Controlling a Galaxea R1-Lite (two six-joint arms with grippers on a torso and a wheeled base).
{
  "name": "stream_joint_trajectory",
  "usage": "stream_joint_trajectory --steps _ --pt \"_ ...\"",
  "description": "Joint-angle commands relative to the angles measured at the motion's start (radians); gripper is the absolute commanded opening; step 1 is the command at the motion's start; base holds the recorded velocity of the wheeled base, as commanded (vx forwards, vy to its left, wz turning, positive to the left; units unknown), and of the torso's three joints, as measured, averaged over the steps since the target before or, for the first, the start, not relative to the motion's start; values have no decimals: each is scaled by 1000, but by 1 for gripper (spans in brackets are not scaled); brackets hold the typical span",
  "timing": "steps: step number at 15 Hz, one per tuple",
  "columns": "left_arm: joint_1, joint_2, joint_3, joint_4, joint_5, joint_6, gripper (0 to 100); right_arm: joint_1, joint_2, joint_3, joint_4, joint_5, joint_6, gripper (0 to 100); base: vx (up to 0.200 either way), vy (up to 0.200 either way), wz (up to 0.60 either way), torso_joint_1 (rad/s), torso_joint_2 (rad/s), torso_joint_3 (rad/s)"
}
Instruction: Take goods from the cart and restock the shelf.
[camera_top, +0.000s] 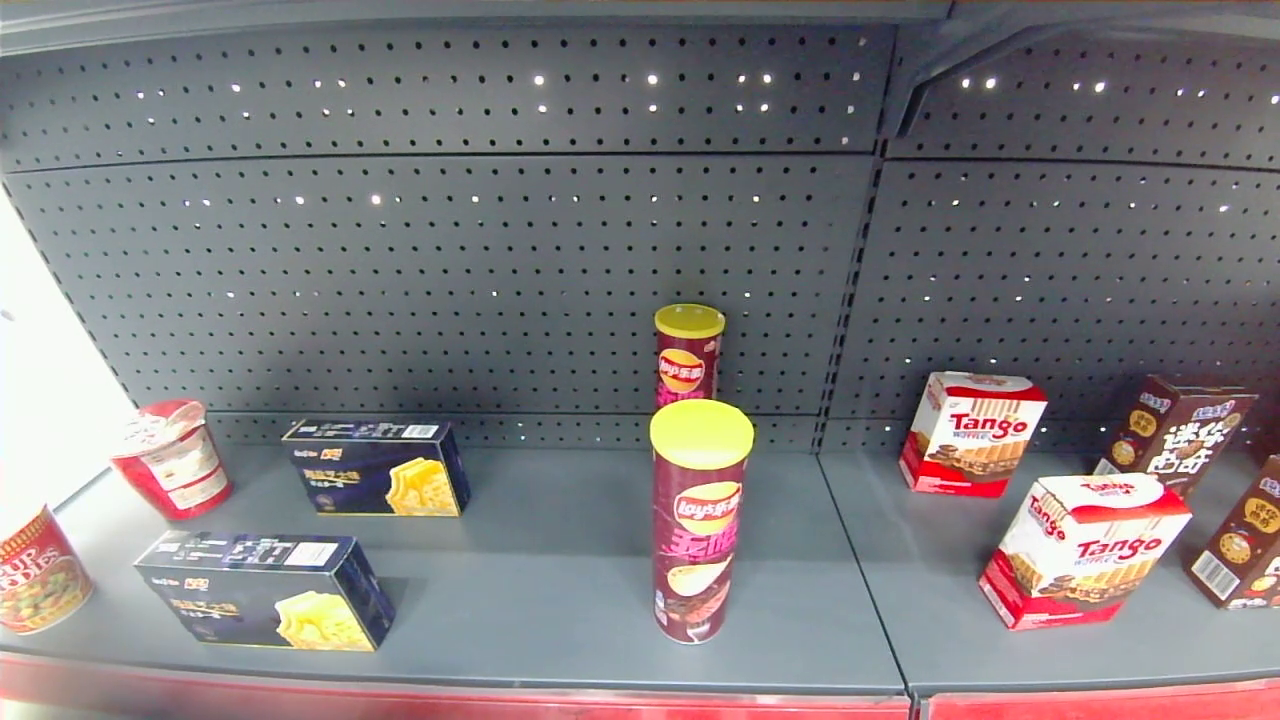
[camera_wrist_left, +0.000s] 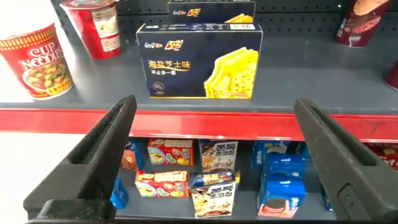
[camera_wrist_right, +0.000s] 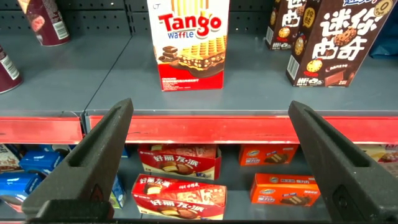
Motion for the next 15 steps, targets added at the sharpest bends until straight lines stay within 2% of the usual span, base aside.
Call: stream_joint_trajectory --steps 1,4,15 --pt "0 1 0 0 -1 2 100 0 1 0 0 0 0 100 0 0 0 0 0 0" --pt "0 1 0 0 5 -5 100 0 1 0 0 8 -3 100 -200 0 0 9 5 1" --pt "0 1 0 0 3 -3 100 0 1 0 0 9 -1 100 0 0 -55 2 1 0"
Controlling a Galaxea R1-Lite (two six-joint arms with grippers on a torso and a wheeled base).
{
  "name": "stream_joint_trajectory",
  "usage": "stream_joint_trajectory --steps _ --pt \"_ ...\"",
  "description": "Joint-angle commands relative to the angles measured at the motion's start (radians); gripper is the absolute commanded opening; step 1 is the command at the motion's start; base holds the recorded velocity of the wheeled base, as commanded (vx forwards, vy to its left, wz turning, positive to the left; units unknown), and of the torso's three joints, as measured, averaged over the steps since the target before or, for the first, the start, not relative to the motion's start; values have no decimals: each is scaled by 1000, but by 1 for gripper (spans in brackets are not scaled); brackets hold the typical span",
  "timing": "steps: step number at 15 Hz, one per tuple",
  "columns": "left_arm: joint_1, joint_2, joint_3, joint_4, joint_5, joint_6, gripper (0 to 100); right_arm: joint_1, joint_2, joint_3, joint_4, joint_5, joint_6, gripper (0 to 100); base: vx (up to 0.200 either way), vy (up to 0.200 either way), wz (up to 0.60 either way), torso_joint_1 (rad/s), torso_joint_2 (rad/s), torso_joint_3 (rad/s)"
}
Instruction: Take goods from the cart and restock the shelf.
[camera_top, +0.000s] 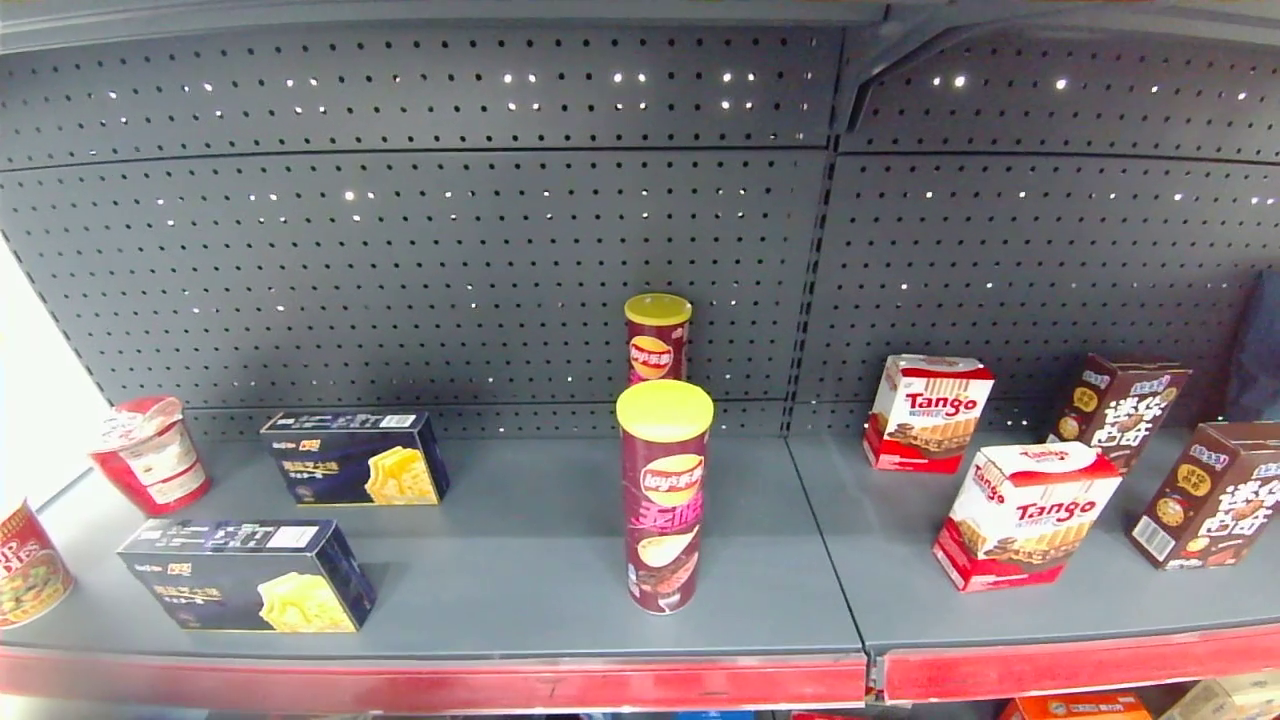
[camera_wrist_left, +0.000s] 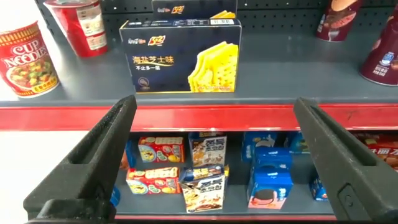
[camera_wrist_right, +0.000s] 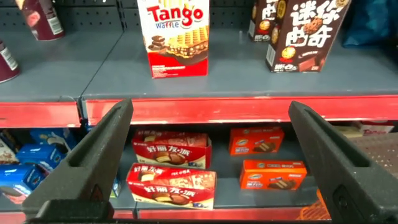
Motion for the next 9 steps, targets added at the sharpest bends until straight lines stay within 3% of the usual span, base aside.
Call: stream_joint_trajectory --steps 1,4,9 --pt "1 1 0 0 -1 0 100 1 1 0 0 0 0 100 0 0 0 0 0 0" --pt "1 1 0 0 -3 2 100 1 1 0 0 0 0 100 0 200 0 2 -1 4" --pt "1 1 0 0 -1 0 100 1 1 0 0 0 0 100 0 0 0 0 0 0"
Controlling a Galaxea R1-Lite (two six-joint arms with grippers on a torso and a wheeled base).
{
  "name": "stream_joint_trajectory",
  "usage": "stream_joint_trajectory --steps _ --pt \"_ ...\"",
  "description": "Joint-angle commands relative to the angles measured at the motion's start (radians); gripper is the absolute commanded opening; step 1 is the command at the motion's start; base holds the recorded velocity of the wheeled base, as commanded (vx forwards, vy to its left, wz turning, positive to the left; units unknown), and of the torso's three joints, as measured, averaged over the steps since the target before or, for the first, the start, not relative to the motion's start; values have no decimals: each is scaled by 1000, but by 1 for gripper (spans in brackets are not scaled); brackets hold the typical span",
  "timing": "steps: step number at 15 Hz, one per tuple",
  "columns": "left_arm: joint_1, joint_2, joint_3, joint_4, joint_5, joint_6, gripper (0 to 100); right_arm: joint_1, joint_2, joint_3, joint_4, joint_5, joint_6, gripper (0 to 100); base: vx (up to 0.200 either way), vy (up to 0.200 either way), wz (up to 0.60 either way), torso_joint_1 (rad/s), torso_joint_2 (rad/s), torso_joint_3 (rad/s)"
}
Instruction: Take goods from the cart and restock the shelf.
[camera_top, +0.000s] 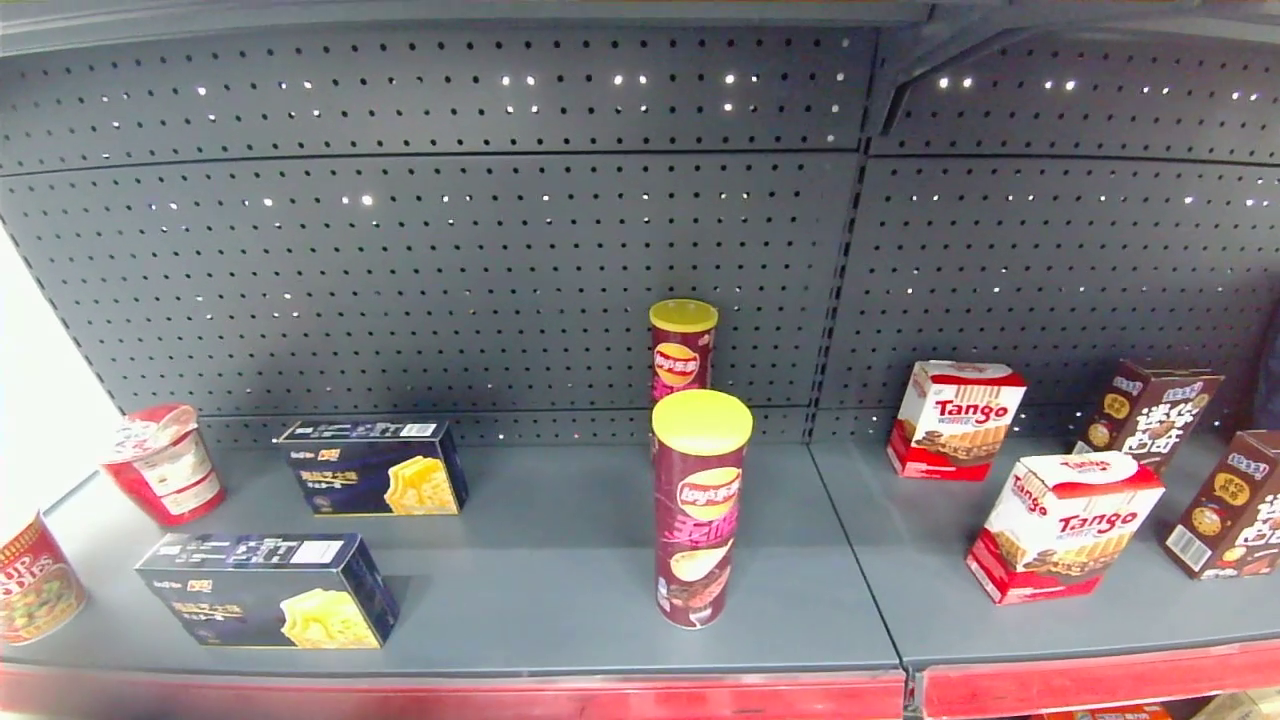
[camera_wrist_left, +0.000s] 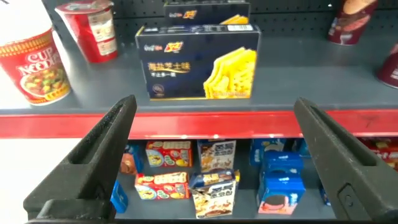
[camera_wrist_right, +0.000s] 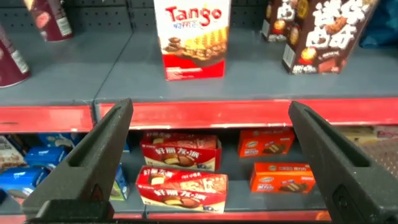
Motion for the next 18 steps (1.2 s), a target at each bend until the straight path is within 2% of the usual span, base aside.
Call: stream_joint_trajectory --steps 1,18 --pt "0 1 0 -1 0 0 100 0 1 0 0 0 0 100 0 0 0 0 0 0" --pt "0 1 0 -1 2 -3 100 0 1 0 0 0 0 100 0 0 0 0 0 0"
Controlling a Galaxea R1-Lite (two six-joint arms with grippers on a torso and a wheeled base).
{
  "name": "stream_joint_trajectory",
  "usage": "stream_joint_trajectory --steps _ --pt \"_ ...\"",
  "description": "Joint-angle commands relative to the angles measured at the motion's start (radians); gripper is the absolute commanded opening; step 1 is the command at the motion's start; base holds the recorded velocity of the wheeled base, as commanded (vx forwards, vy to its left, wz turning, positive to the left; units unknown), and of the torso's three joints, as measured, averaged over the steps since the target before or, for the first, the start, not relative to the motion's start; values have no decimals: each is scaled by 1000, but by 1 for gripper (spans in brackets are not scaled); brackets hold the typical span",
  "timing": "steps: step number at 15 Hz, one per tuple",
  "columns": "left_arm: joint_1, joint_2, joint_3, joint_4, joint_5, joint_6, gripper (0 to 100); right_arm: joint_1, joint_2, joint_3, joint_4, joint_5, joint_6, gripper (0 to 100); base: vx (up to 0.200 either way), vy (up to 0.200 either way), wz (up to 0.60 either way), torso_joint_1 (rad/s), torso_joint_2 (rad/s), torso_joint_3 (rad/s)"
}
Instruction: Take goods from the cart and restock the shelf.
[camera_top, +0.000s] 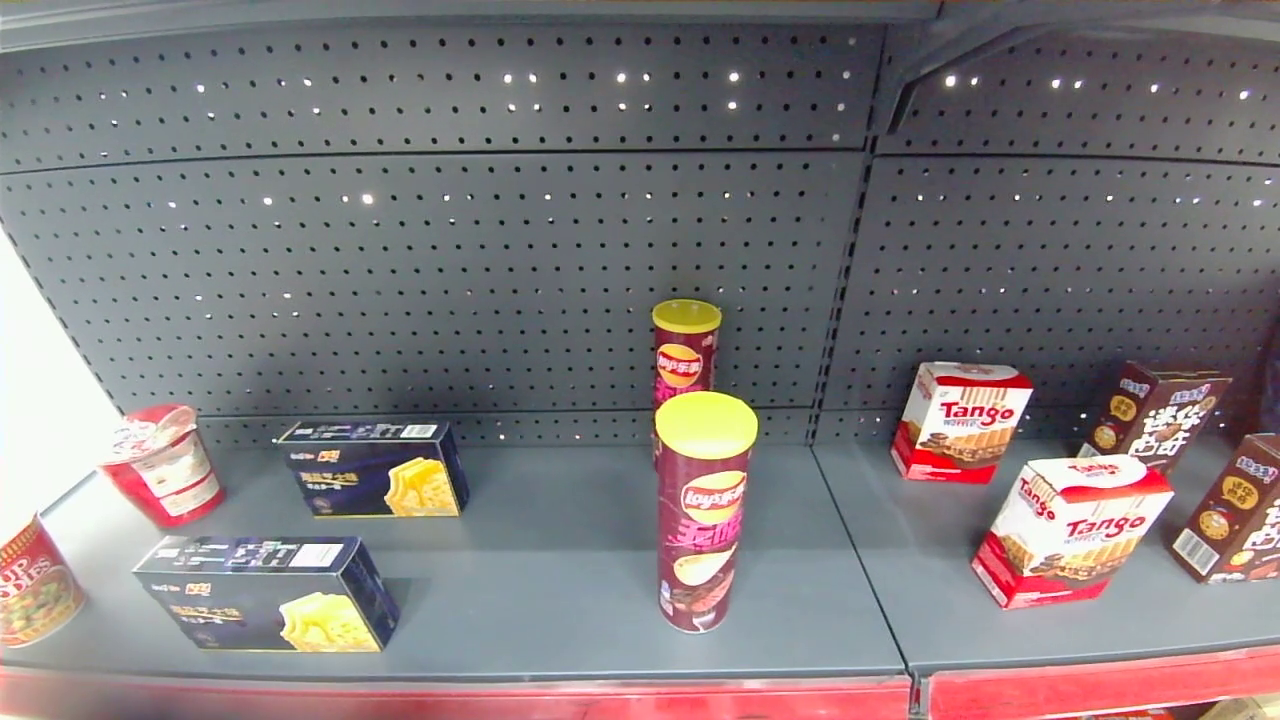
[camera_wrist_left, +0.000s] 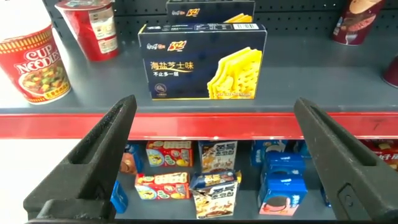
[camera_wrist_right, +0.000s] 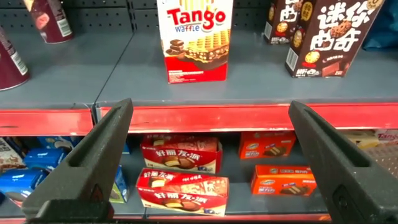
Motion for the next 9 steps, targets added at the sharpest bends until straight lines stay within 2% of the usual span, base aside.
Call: stream_joint_trajectory --steps 1,9 --pt "0 1 0 0 0 -1 100 0 1 0 -1 0 0 100 0 0 0 0 0 0" --pt "0 1 0 0 0 -1 100 0 1 0 -1 -1 0 100 0 0 0 0 0 0"
